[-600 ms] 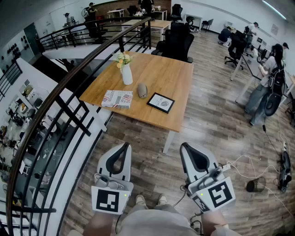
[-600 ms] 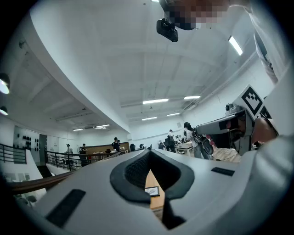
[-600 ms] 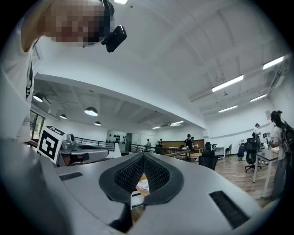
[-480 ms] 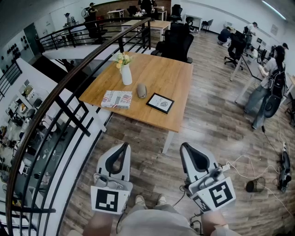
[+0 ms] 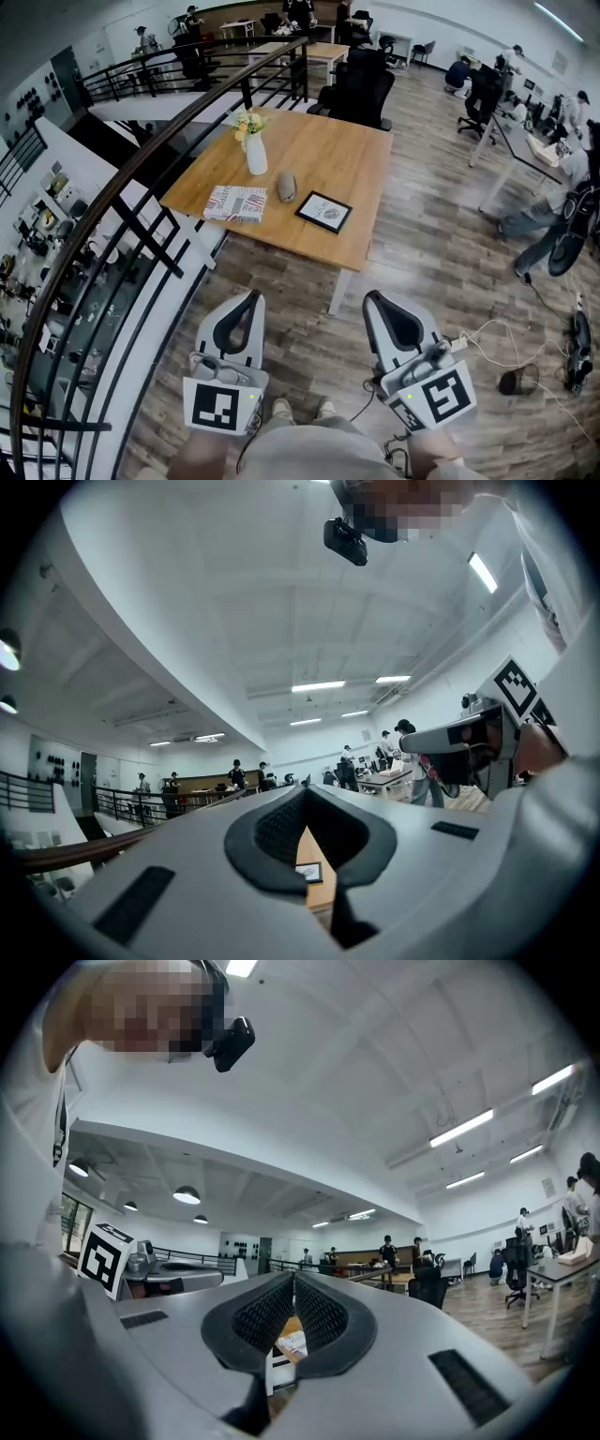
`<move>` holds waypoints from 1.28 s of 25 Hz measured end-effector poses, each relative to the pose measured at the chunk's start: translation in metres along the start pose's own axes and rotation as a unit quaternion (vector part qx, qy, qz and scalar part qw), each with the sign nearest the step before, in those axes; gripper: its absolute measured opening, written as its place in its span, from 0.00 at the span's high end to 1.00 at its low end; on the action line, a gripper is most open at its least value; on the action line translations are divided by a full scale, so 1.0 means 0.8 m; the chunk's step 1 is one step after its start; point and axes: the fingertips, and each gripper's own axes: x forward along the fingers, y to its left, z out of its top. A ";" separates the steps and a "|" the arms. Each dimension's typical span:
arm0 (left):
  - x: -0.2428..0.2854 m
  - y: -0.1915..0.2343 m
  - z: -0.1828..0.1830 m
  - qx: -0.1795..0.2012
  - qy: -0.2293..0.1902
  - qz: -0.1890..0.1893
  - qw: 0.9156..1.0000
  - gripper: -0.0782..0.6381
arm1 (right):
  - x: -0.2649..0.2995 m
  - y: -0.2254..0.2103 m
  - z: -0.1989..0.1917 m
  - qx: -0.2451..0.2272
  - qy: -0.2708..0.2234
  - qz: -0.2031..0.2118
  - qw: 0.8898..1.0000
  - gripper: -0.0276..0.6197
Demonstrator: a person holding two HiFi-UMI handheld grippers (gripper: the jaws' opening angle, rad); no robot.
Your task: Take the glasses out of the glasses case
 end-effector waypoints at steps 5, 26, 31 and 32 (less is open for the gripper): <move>0.014 -0.009 -0.001 -0.003 0.005 0.003 1.000 0.87 | -0.001 -0.033 -0.002 0.022 -0.006 -0.014 1.000 0.61; 0.083 -0.039 -0.011 0.004 0.005 0.024 1.000 0.87 | 0.014 -0.104 -0.021 0.007 -0.003 0.026 1.000 0.59; 0.129 -0.006 -0.039 -0.002 0.006 0.023 1.000 0.87 | 0.065 -0.124 -0.050 0.006 0.010 0.027 1.000 0.59; 0.141 0.002 -0.047 -0.004 0.008 0.022 1.000 0.87 | 0.078 -0.130 -0.056 0.005 0.013 0.026 1.000 0.59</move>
